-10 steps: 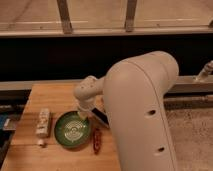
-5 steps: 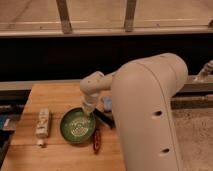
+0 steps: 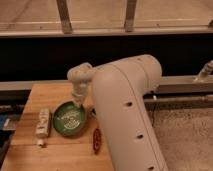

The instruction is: Drag the ceramic bowl in a circle

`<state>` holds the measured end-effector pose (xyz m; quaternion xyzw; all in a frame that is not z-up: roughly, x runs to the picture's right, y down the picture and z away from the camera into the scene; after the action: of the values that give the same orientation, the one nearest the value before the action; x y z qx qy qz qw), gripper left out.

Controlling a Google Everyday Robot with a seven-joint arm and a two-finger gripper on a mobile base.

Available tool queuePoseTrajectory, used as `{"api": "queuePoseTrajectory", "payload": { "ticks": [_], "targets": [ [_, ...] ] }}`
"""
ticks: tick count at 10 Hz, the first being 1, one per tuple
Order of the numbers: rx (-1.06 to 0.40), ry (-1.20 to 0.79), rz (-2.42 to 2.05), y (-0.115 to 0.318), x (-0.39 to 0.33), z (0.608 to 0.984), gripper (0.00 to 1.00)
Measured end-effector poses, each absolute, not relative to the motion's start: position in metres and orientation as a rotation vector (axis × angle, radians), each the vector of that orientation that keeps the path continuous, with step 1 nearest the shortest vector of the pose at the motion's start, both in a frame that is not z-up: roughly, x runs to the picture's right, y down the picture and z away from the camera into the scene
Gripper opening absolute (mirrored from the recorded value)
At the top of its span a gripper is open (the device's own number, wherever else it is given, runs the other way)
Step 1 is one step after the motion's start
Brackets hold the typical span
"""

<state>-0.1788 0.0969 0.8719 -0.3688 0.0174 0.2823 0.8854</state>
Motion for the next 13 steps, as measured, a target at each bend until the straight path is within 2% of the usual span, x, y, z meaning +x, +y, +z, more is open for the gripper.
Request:
{"api": "queuePoseTrajectory", "payload": {
  "ticks": [2, 5, 10, 13],
  "targets": [
    [-0.787, 0.022, 0.525, 0.105, -0.208, 0.863, 0.0],
    [-0.814, 0.038, 0.484, 0.129, -0.213, 0.843, 0.0],
    [-0.824, 0.158, 0.554, 0.168, -0.128, 0.817, 0.0],
    [-0.816, 0.239, 0.591, 0.156, -0.093, 0.832, 0.0]
  ]
}}
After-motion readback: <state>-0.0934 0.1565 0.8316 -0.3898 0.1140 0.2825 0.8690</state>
